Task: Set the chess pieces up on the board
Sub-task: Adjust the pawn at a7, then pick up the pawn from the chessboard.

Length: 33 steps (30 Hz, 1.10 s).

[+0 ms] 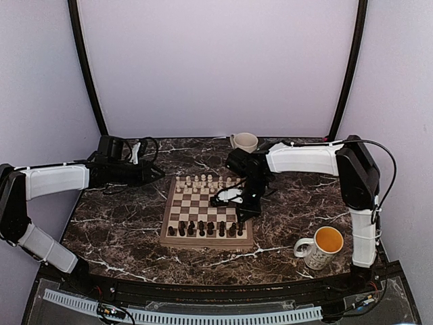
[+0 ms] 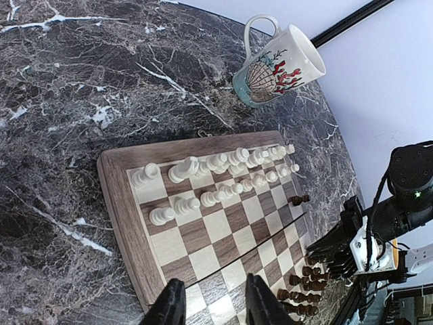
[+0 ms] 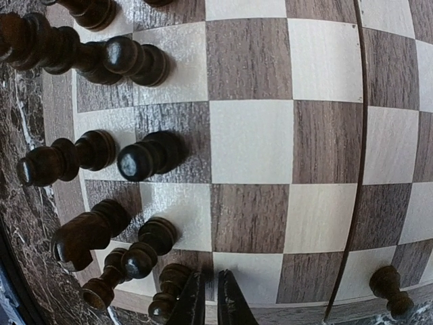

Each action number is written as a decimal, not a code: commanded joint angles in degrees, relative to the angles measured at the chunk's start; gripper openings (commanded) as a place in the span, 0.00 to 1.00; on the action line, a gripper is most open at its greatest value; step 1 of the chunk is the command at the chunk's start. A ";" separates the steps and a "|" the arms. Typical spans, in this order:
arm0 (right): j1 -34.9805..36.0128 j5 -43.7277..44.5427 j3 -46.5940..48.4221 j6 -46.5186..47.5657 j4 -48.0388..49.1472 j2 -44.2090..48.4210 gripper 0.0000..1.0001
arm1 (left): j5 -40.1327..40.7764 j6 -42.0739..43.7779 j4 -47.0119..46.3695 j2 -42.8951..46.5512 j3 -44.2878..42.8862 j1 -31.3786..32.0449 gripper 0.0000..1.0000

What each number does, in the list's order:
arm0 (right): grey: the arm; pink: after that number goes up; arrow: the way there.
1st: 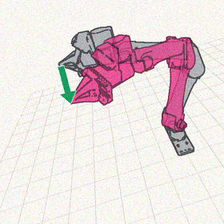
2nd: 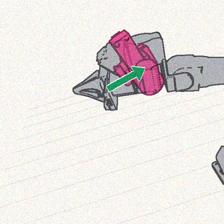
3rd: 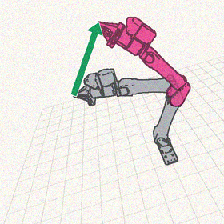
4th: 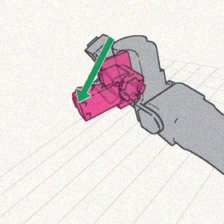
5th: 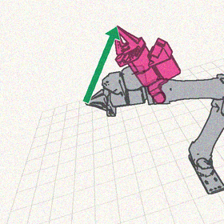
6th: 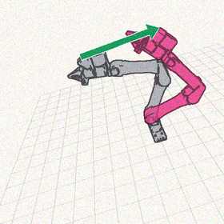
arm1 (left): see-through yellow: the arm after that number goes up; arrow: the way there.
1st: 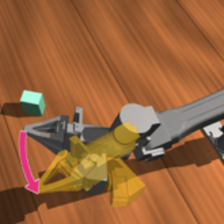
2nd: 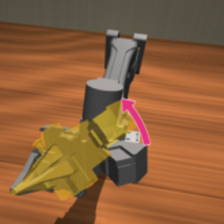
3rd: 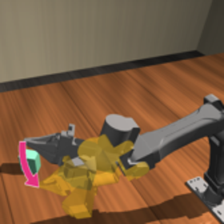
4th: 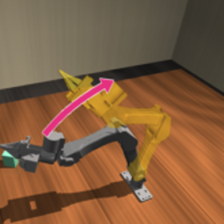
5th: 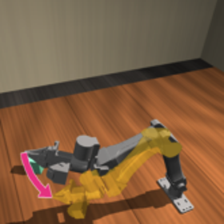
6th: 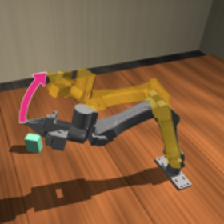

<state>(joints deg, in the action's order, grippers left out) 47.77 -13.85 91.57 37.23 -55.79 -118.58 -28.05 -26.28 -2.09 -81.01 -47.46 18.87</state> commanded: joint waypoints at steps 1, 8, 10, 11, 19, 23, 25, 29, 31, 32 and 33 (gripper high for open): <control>0.31 0.05 -0.43 0.64 -0.47 1.02 0.09 | -0.77 -0.39 -1.41 0.28 1.11 0.07 0.32; -0.06 0.86 0.12 0.31 -0.74 1.30 0.09 | -0.86 -0.61 -2.04 -0.17 1.26 0.09 0.32; -0.86 -0.04 1.20 -0.03 -0.96 2.00 0.10 | -0.87 -0.60 -2.11 -0.20 1.24 0.11 0.32; -1.27 -0.70 1.96 -0.13 -1.23 2.38 0.10 | -0.86 -0.57 -2.13 -0.20 1.24 0.11 0.32; -6.00 -3.46 8.89 -3.43 -1.60 3.89 0.20 | -0.30 0.35 -2.51 0.24 1.82 0.09 0.32; -7.68 -2.36 9.66 -6.31 1.21 3.63 0.24 | -0.70 2.12 -1.27 0.15 1.82 0.06 0.32; -7.95 -1.03 10.26 -7.14 1.40 2.38 0.25 | 0.15 3.12 -0.31 0.29 1.74 0.10 0.32; -8.07 -0.10 12.44 -7.40 -0.51 -0.92 0.25 | 0.78 3.78 -0.40 0.76 1.91 0.08 0.32; -8.05 -0.44 13.32 -7.40 -1.04 -2.03 0.26 | 0.61 3.70 -0.86 0.77 2.07 0.11 0.32; -8.01 -0.66 13.56 -7.46 -1.05 -2.49 0.27 | 0.59 3.72 -0.97 0.77 2.17 0.04 0.32; -8.07 -0.61 13.74 -7.51 -1.05 -2.91 0.27 | 0.56 3.79 -1.14 0.77 2.32 0.10 0.32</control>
<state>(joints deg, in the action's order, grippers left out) 39.59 -14.50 103.26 30.83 -55.77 -119.07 -27.59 -23.92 -3.11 -81.43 -46.33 18.87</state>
